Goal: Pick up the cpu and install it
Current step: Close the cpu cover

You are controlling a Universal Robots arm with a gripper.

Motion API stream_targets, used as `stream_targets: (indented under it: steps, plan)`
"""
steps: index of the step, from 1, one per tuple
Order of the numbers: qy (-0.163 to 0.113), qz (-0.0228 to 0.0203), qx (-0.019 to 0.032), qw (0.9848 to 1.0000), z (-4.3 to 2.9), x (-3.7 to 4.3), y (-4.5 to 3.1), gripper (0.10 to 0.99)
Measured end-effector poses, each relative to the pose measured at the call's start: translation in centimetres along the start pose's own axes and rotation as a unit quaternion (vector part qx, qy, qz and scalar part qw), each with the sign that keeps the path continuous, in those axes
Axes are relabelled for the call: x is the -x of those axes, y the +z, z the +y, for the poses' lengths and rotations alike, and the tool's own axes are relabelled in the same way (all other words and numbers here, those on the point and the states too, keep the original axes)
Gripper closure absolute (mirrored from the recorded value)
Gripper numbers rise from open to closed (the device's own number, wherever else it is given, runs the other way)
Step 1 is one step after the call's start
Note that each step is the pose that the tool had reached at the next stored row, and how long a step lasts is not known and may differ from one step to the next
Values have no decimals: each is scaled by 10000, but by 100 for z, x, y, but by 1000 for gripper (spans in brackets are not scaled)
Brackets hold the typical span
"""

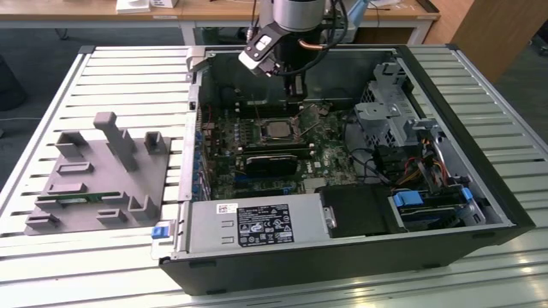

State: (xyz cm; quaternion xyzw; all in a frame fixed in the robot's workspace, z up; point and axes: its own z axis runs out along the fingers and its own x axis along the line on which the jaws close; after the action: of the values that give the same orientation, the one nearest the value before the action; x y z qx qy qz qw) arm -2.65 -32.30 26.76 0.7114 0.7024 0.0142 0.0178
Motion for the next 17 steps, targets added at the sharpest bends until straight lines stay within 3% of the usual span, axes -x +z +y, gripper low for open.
stream_targets:
  steps: [5,14,17]
  plan:
    - [0,1,0,10000,42,-1,3,980]
    - [-2,0,-5,10000,228,-12,22,980]
    - [0,64,-23,10000,316,-16,38,980]
